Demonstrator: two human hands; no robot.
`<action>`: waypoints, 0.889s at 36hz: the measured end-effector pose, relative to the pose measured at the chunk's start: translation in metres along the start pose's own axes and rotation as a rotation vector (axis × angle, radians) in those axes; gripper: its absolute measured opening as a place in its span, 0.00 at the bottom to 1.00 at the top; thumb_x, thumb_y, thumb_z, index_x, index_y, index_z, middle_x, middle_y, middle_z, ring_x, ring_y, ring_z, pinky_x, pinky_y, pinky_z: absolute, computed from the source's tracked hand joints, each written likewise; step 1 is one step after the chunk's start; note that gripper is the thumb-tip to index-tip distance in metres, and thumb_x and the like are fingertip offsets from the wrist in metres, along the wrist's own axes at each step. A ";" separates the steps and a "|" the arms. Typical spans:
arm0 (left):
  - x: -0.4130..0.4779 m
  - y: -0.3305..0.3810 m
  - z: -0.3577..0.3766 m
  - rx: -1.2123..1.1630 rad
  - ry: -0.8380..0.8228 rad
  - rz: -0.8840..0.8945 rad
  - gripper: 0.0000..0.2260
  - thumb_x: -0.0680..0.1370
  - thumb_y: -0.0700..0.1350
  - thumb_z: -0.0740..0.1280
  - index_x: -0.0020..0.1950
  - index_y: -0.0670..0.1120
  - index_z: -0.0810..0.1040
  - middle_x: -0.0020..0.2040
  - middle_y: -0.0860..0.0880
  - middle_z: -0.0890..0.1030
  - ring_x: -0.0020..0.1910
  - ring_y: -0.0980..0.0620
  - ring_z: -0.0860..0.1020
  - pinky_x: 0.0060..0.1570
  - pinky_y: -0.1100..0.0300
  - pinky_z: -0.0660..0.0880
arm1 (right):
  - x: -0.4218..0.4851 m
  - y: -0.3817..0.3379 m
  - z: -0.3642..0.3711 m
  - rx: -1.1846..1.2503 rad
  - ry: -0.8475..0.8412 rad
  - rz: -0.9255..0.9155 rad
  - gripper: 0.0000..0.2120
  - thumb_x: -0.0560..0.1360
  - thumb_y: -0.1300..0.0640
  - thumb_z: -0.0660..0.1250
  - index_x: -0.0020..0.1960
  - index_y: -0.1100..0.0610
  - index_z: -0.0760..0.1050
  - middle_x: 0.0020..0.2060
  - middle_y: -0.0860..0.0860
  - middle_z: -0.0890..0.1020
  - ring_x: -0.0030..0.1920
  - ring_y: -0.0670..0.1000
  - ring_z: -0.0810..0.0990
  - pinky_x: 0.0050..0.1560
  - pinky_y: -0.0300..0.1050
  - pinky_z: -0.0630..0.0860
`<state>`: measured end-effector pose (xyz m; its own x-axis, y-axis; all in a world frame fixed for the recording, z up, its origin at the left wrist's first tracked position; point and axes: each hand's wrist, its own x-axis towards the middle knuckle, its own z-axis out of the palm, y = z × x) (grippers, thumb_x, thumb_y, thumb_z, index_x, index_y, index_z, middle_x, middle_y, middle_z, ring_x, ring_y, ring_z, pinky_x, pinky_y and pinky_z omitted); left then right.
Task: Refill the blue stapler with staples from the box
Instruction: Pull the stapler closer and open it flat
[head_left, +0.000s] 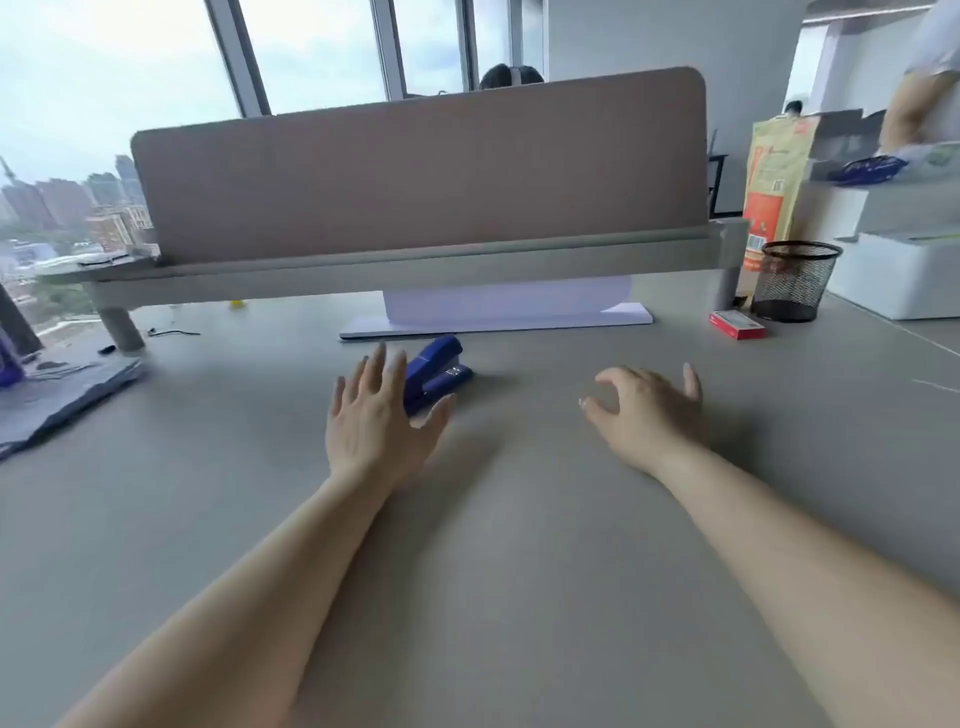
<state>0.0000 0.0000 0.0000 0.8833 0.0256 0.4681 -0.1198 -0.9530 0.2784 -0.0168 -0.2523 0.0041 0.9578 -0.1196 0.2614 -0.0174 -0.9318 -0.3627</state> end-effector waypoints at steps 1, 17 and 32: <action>0.009 -0.001 0.004 -0.014 0.001 -0.028 0.33 0.73 0.64 0.59 0.73 0.51 0.57 0.77 0.51 0.56 0.76 0.50 0.56 0.75 0.50 0.50 | 0.003 0.000 0.002 0.021 -0.017 0.000 0.18 0.75 0.43 0.59 0.61 0.50 0.70 0.61 0.50 0.78 0.64 0.53 0.72 0.74 0.58 0.49; 0.000 0.021 0.010 -0.146 -0.225 0.319 0.34 0.69 0.66 0.57 0.72 0.55 0.58 0.69 0.53 0.71 0.66 0.48 0.70 0.67 0.53 0.63 | 0.003 0.003 0.007 -0.012 -0.160 -0.082 0.23 0.77 0.43 0.53 0.69 0.52 0.64 0.74 0.50 0.64 0.74 0.50 0.60 0.74 0.49 0.52; -0.029 0.025 0.002 -0.139 -0.206 0.435 0.31 0.73 0.66 0.47 0.74 0.58 0.52 0.73 0.56 0.66 0.73 0.53 0.61 0.74 0.50 0.51 | -0.054 -0.002 -0.010 -0.027 -0.398 -0.303 0.22 0.79 0.41 0.44 0.72 0.36 0.47 0.75 0.36 0.53 0.76 0.44 0.47 0.76 0.52 0.43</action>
<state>-0.0282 -0.0254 -0.0080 0.8079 -0.4385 0.3938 -0.5436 -0.8126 0.2103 -0.0710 -0.2475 -0.0003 0.9560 0.2931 -0.0119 0.2763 -0.9134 -0.2990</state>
